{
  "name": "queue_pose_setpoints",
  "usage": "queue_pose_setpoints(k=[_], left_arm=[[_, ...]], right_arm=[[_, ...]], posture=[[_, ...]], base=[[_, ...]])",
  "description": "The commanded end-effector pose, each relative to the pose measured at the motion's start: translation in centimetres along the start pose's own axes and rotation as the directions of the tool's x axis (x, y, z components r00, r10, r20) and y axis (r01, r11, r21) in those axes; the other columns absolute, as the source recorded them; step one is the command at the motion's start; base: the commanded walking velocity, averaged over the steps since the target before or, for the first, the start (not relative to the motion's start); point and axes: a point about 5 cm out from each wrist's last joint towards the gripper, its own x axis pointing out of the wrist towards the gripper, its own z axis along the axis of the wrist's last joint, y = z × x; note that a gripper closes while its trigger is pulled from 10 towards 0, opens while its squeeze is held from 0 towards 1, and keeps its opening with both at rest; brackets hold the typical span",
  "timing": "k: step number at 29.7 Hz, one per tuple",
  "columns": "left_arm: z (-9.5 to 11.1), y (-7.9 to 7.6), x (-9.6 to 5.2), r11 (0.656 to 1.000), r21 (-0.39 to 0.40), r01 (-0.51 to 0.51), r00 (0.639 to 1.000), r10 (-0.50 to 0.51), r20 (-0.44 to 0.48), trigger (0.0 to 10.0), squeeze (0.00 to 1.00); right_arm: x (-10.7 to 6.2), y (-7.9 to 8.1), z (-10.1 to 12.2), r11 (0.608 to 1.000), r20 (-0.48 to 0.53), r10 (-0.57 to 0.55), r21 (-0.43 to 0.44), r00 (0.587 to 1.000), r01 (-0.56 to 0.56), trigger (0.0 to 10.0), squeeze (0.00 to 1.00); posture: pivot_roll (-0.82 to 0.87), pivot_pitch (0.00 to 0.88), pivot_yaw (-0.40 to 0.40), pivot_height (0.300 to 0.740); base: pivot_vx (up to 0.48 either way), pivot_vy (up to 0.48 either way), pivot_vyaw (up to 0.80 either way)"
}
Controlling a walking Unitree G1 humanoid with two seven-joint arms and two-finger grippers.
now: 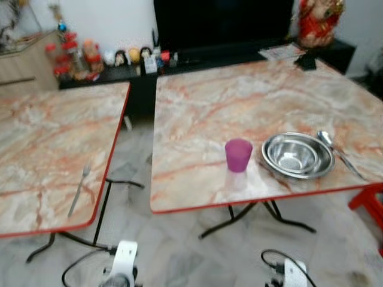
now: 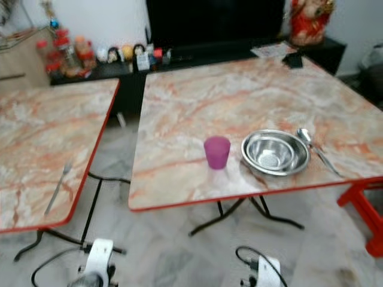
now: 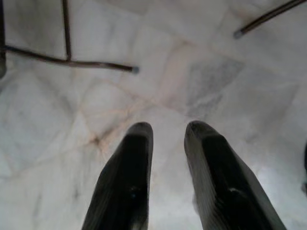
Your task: Setting the table
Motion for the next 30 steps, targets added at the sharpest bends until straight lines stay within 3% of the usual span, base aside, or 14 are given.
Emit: queue_pose_setpoints(k=[1,30], left_arm=[[-0.21,0.33,-0.03,1.0,-0.004,-0.011,1.0,0.011,-0.013,10.0,0.0],[-0.48,0.43,-0.09,1.0,0.001,-0.013,1.0,0.013,-0.019,10.0,0.0]], right_arm=[[0.03,0.52,-0.04,1.0,0.0,0.011,0.004,1.0,-0.011,10.0,0.0],[0.07,0.74,0.04,1.0,-0.001,0.018,-0.004,1.0,-0.018,10.0,0.0]], posture=[[-0.08,0.0,0.074,0.74],[-0.06,0.0,0.075,0.74]], base=[[0.0,0.368,0.0],[0.0,0.368,0.0]])
